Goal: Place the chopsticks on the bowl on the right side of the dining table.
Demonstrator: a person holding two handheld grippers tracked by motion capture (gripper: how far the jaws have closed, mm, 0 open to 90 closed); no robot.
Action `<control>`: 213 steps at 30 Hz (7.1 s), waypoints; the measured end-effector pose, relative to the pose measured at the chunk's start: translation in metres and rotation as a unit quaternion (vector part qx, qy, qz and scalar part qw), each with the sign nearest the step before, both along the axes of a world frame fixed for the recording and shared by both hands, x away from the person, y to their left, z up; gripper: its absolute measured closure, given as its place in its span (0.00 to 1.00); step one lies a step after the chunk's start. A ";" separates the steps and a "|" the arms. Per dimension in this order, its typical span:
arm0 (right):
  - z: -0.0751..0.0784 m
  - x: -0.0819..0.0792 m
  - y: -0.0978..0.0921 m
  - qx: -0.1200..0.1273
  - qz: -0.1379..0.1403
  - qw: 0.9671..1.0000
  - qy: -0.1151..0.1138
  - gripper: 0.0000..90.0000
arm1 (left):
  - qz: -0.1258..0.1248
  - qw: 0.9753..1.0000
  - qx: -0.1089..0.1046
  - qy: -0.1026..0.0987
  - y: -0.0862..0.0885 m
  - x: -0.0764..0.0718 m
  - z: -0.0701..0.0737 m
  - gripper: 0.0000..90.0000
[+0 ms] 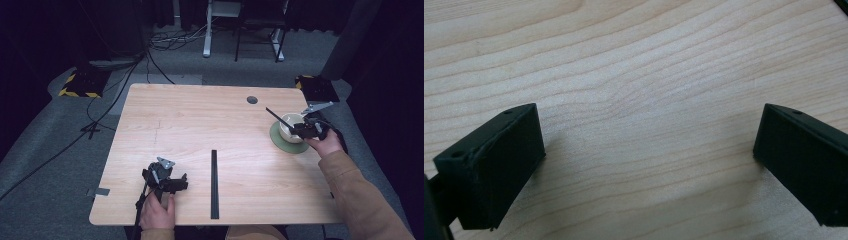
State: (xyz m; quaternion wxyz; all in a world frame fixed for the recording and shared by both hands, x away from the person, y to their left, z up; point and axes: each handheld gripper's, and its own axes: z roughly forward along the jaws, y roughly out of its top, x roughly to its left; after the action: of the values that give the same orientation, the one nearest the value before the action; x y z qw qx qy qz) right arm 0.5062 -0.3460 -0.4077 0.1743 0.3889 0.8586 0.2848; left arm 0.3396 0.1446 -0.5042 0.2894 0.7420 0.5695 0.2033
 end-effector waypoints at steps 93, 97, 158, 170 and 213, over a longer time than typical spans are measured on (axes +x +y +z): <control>0.012 -0.012 -0.020 0.031 -0.093 0.992 -0.081 0.57 | 0.003 1.000 -0.002 0.001 0.000 0.002 0.000 0.00; 0.014 -0.025 -0.037 0.036 -0.087 0.992 -0.086 0.53 | 0.002 1.000 -0.001 0.002 0.000 0.002 0.000 0.00; 0.059 -0.079 -0.048 0.118 -0.042 0.987 -0.101 0.48 | 0.001 1.000 -0.001 0.002 0.001 0.002 0.000 0.00; 0.063 -0.108 -0.003 0.126 0.050 0.988 -0.073 0.41 | -0.004 1.000 -0.002 0.002 0.001 0.001 0.000 0.00; -0.040 -0.134 0.075 0.042 0.087 0.995 0.032 0.39 | -0.049 0.999 0.000 0.002 0.010 0.000 0.000 0.00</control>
State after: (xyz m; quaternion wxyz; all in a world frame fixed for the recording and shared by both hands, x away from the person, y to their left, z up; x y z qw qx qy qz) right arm 0.3719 -0.2710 -0.4481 0.1048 0.3288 0.8814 0.3225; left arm 0.3398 0.1550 -0.5039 0.2979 0.7695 0.5331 0.1870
